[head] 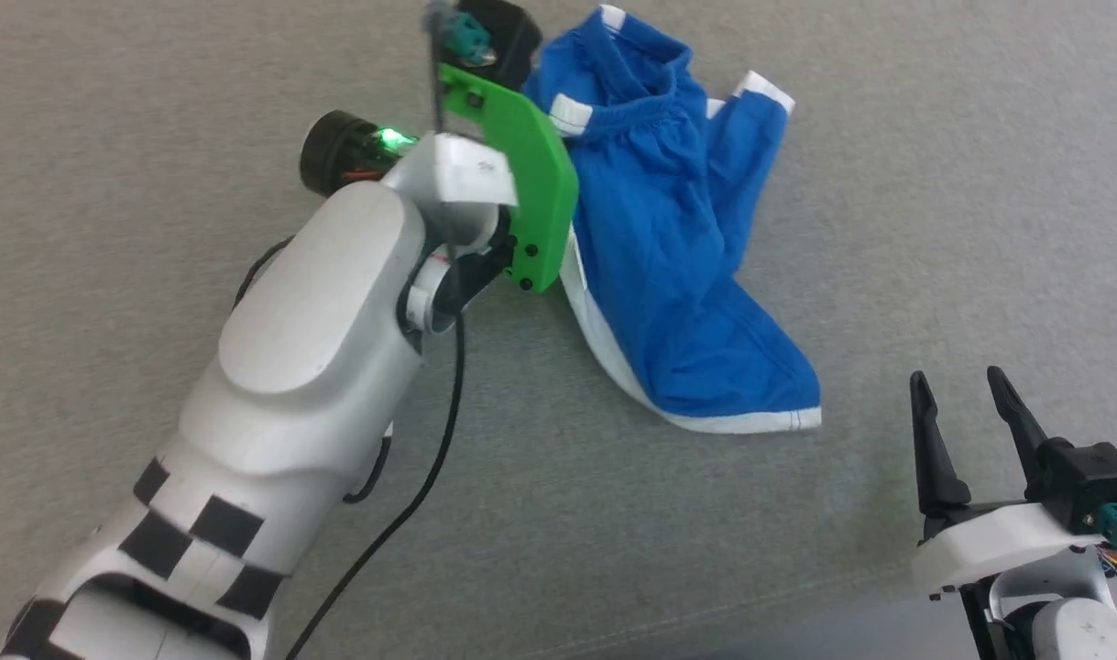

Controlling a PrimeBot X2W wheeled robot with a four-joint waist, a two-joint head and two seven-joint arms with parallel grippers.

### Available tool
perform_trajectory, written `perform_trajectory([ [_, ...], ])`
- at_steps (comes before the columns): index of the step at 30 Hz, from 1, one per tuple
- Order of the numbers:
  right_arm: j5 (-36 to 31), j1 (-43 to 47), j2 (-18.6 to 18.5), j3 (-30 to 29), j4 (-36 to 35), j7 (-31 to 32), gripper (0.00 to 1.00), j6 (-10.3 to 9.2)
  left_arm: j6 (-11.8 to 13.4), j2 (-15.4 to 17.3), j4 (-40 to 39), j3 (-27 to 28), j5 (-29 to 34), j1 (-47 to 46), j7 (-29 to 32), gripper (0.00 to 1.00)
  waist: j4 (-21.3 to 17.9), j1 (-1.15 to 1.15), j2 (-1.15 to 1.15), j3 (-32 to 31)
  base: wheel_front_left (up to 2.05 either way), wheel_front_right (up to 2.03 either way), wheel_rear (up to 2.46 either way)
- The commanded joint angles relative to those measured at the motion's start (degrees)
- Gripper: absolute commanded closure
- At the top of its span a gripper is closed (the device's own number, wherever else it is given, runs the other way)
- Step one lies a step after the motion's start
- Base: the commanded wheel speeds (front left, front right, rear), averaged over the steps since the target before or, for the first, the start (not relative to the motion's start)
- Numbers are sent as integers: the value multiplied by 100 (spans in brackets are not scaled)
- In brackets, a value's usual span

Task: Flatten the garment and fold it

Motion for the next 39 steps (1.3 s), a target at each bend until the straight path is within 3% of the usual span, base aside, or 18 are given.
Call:
perform_trajectory([
  [1,-62,-62,20,-1,-54,64,0,-8,102,102,-78,95,-32,196,-159,100,422,0,0,-387,0,0,0],
  [8,-156,11,20,96,-278,445,0,-8,561,576,-545,414,20,1130,-748,100,1094,0,0,-847,0,0,0],
  [15,-132,152,7,217,-495,772,0,-8,1184,976,-906,742,-24,2476,-1243,100,1563,0,0,-1065,0,0,0],
  [20,-92,279,-12,238,-567,910,0,-8,1570,1057,-1032,897,-56,3273,-1569,100,1754,0,0,-1152,0,0,0],
  [25,-61,359,-32,273,-562,1025,0,-8,1722,1011,-1142,908,-78,3702,-1777,100,1880,0,0,-1222,0,0,0],
  [26,-51,371,-36,274,-567,1046,0,-8,1720,998,-1165,888,-71,3746,-1816,87,1915,0,0,-1239,0,0,0],
  [27,-33,377,-36,276,-574,1068,0,-8,1695,991,-1198,869,-54,3766,-1876,19,1944,0,0,-1251,0,0,0],
  [28,21,378,-35,271,-581,1114,0,-8,1655,973,-1246,854,-41,3772,-1961,0,1983,0,0,-1263,0,0,0],
  [33,349,187,-279,335,-689,1546,0,-8,1331,1036,-1494,744,266,3615,-2627,0,2214,0,0,-1300,0,0,0],
  [36,586,-67,-749,517,-752,2308,0,-8,1079,1216,-1656,583,729,3475,-3273,0,2392,0,0,-1265,0,0,0],
  [39,878,-426,-1198,594,-785,3123,0,-8,991,1401,-1766,441,1251,3386,-3923,0,2569,0,0,-1196,0,0,0],
])
